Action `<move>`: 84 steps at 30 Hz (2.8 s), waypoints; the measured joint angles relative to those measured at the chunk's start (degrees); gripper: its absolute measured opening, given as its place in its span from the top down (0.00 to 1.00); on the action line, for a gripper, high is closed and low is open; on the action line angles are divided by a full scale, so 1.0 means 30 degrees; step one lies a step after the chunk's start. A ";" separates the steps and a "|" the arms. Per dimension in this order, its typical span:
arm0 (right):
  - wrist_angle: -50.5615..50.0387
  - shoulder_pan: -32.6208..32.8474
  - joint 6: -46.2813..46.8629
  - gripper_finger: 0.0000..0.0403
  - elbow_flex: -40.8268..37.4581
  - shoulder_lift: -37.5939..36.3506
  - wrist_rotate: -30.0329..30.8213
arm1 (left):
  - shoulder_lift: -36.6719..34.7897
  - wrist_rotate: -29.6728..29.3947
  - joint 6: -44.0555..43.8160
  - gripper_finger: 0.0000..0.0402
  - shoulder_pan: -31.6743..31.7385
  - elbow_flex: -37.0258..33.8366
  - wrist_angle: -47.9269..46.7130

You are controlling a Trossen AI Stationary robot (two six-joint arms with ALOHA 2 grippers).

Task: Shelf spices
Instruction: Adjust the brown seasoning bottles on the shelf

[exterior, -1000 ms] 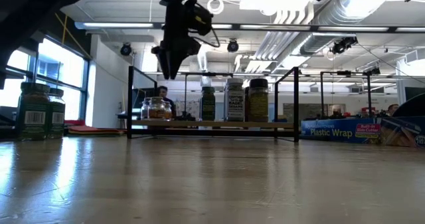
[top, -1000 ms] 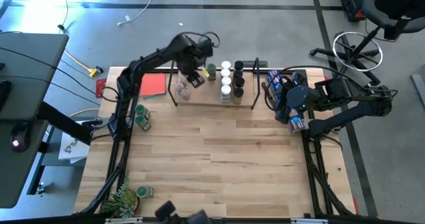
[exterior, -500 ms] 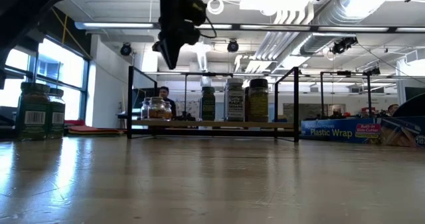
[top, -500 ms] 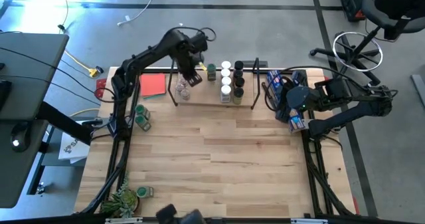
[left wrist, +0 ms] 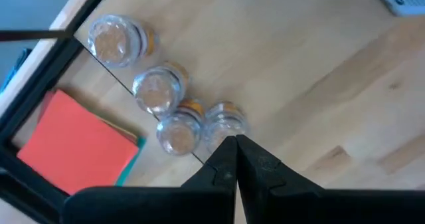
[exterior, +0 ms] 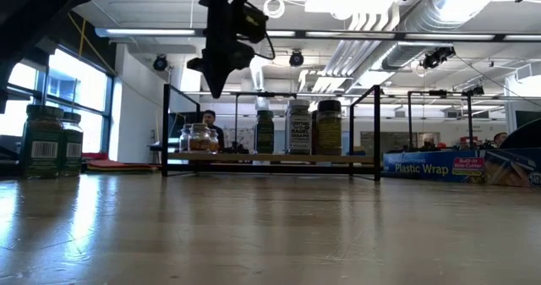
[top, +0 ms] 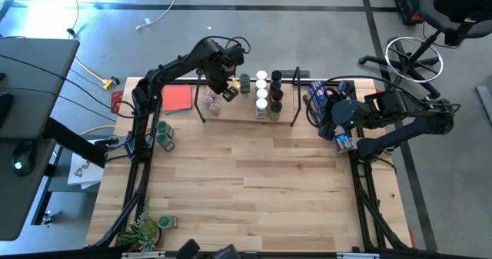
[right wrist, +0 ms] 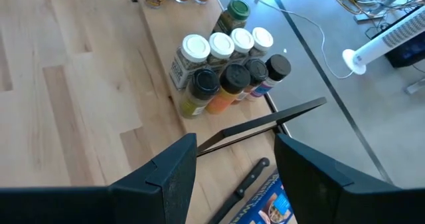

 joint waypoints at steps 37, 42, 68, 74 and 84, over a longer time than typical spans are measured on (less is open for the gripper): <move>-0.0009 -0.0005 0.0011 0.51 0.0000 -0.0525 0.0054 | -0.0226 -0.4415 1.6976 1.00 -0.0362 -0.4126 0.0188; -0.0009 0.0003 0.0019 0.51 0.0000 -0.0525 0.0054 | -0.0226 -0.3964 1.7034 1.00 -0.0075 -0.4474 0.0471; -0.0009 -0.0005 0.0543 0.51 0.0000 -0.0532 0.0039 | -0.0226 -0.4518 1.7690 1.00 -0.0327 -0.5751 0.2921; -0.0004 0.0000 0.0531 0.51 0.0000 -0.0532 0.0039 | -0.0226 -0.4518 1.7690 1.00 -0.0335 -0.5743 0.3106; -0.0002 0.0001 0.0529 0.51 0.0000 -0.0532 0.0039 | -0.0240 -0.4085 1.7665 1.00 -0.0335 -0.5722 0.3634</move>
